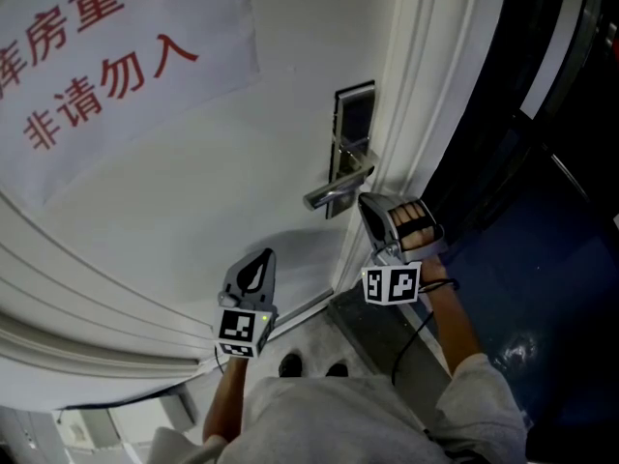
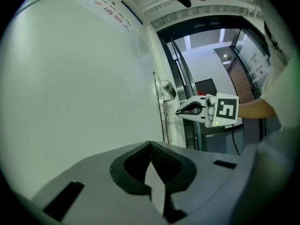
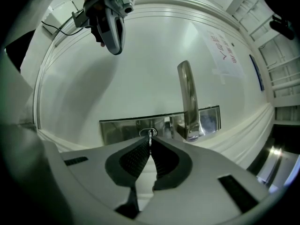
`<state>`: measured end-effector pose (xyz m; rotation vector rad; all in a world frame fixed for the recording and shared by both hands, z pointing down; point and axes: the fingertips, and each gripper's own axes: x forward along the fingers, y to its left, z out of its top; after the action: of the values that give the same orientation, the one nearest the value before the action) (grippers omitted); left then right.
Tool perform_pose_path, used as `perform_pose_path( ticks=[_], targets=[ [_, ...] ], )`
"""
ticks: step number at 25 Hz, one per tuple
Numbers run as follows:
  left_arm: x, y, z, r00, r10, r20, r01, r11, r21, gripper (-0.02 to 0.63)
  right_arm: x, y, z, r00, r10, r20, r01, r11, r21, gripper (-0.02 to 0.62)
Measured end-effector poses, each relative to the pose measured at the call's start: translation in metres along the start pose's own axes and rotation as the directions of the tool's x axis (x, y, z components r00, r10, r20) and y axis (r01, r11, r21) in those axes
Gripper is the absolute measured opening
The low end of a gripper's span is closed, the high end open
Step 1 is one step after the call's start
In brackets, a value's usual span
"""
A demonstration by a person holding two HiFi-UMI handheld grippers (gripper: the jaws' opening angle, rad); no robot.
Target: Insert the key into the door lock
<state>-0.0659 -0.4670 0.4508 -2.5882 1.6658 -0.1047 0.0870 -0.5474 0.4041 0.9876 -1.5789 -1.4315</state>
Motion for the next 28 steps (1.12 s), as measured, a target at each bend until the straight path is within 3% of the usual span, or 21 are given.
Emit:
perform_pose_path(
  ticks=[12, 28],
  targets=[
    [0.0, -0.003, -0.003, 1.0, -0.011, -0.004, 0.011, 1.0, -0.004, 0.017, 0.001, -0.005, 0.003, 0.999, 0.039, -0.001, -0.039, 0.999, 0.002, 0.03],
    [-0.001, -0.001, -0.007, 1.0, -0.003, -0.014, 0.002, 1.0, -0.025, 0.017, 0.024, -0.001, 0.001, 1.0, -0.013, -0.015, 0.013, 0.999, -0.034, 0.029]
  ],
)
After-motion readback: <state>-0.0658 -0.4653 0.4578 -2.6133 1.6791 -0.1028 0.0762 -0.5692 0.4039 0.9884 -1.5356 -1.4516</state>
